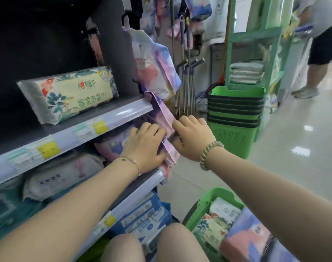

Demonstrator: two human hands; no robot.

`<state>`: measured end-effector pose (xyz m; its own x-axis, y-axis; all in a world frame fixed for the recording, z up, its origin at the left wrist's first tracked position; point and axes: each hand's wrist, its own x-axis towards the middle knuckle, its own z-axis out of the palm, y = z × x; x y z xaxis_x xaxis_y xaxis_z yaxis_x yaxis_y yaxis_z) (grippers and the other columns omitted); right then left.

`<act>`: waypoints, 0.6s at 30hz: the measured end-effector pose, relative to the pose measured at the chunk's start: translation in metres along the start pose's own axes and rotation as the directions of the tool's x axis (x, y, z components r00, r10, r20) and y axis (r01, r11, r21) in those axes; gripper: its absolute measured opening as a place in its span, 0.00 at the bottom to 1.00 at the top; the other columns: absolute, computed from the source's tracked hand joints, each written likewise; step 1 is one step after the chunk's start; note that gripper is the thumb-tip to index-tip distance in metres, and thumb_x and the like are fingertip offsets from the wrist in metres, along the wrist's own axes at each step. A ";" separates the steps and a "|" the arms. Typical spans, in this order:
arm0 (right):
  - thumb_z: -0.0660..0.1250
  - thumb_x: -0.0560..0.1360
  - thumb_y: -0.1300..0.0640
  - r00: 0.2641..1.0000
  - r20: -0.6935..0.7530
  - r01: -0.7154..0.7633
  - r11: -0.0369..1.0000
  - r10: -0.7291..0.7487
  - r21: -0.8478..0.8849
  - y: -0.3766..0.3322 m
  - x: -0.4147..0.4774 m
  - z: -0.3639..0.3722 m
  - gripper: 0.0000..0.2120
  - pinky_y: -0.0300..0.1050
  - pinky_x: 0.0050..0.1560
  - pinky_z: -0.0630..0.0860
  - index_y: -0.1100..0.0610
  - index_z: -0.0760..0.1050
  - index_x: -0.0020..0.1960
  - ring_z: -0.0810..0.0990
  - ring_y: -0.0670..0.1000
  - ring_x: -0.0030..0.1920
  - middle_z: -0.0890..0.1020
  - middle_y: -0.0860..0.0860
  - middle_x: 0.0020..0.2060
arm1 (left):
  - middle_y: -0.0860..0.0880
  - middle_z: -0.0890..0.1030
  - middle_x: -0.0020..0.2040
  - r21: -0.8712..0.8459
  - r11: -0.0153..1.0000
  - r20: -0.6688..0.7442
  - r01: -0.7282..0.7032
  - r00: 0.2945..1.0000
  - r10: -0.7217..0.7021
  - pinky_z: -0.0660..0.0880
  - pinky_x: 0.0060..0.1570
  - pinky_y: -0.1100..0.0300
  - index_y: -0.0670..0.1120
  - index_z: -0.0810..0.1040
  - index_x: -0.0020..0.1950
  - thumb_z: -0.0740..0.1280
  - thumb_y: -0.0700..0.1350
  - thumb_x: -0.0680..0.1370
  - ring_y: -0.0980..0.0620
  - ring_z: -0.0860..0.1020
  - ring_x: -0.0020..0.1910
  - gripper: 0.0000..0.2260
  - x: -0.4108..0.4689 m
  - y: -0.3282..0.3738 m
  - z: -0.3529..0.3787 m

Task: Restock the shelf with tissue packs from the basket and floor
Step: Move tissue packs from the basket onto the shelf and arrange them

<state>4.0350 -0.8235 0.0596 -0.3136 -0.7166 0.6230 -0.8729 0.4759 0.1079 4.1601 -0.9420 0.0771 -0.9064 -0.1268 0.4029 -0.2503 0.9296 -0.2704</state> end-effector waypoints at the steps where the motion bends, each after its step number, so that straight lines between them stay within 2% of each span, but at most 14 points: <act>1: 0.69 0.65 0.51 0.999 0.027 -0.018 1.000 0.018 -0.011 0.006 -0.011 0.004 0.14 0.50 0.39 0.72 0.57 0.74 0.46 0.75 0.57 0.39 0.76 0.53 0.40 | 0.51 0.72 0.60 -0.030 1.000 0.023 -0.001 1.000 0.001 0.68 0.54 0.52 0.51 0.70 0.63 0.62 0.55 0.74 0.48 0.69 0.61 0.19 0.002 0.012 0.009; 4: 0.68 0.64 0.51 0.991 0.112 -0.072 0.997 0.074 -0.022 0.025 -0.045 0.016 0.14 0.51 0.40 0.71 0.56 0.73 0.46 0.75 0.58 0.41 0.75 0.53 0.41 | 0.51 0.70 0.61 -0.124 0.992 0.104 0.019 0.995 -0.006 0.67 0.55 0.52 0.52 0.67 0.65 0.62 0.55 0.74 0.48 0.66 0.62 0.21 0.007 0.049 0.036; 8: 0.63 0.71 0.51 0.953 0.263 -0.144 0.988 0.151 -0.046 0.049 -0.096 0.036 0.12 0.51 0.49 0.69 0.55 0.72 0.52 0.74 0.56 0.49 0.75 0.52 0.48 | 0.51 0.69 0.63 -0.221 0.975 0.218 0.006 0.975 0.044 0.66 0.58 0.51 0.52 0.65 0.66 0.63 0.55 0.73 0.48 0.65 0.64 0.22 0.011 0.099 0.076; 10: 0.64 0.71 0.52 0.928 0.326 -0.177 0.983 0.183 -0.048 0.059 -0.120 0.045 0.13 0.51 0.49 0.70 0.56 0.73 0.52 0.75 0.57 0.49 0.75 0.53 0.48 | 0.51 0.69 0.63 -0.265 0.964 0.279 0.006 0.958 0.071 0.67 0.59 0.50 0.52 0.65 0.66 0.63 0.55 0.73 0.48 0.65 0.65 0.22 0.011 0.119 0.094; 14: 0.63 0.71 0.52 0.856 0.458 -0.237 0.969 0.242 -0.068 0.076 -0.160 0.067 0.13 0.52 0.51 0.69 0.56 0.73 0.54 0.74 0.58 0.51 0.75 0.54 0.50 | 0.50 0.68 0.66 -0.319 0.948 0.408 0.004 0.903 0.133 0.66 0.59 0.50 0.52 0.64 0.68 0.64 0.54 0.74 0.48 0.65 0.66 0.24 0.006 0.153 0.131; 18: 0.60 0.74 0.52 0.794 0.543 -0.271 0.959 0.273 -0.087 0.084 -0.191 0.087 0.14 0.49 0.53 0.66 0.55 0.70 0.58 0.72 0.56 0.55 0.73 0.52 0.53 | 0.49 0.70 0.65 -0.367 0.928 0.539 0.066 0.828 0.154 0.67 0.59 0.49 0.52 0.64 0.67 0.64 0.56 0.74 0.46 0.66 0.65 0.24 -0.005 0.175 0.169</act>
<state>3.9889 -0.6909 -0.1174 -0.6906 -0.7158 0.1035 -0.7195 0.6945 0.0019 4.0635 -0.8374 -0.1195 -0.9727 -0.1479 -0.1789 -0.1670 0.9812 0.0970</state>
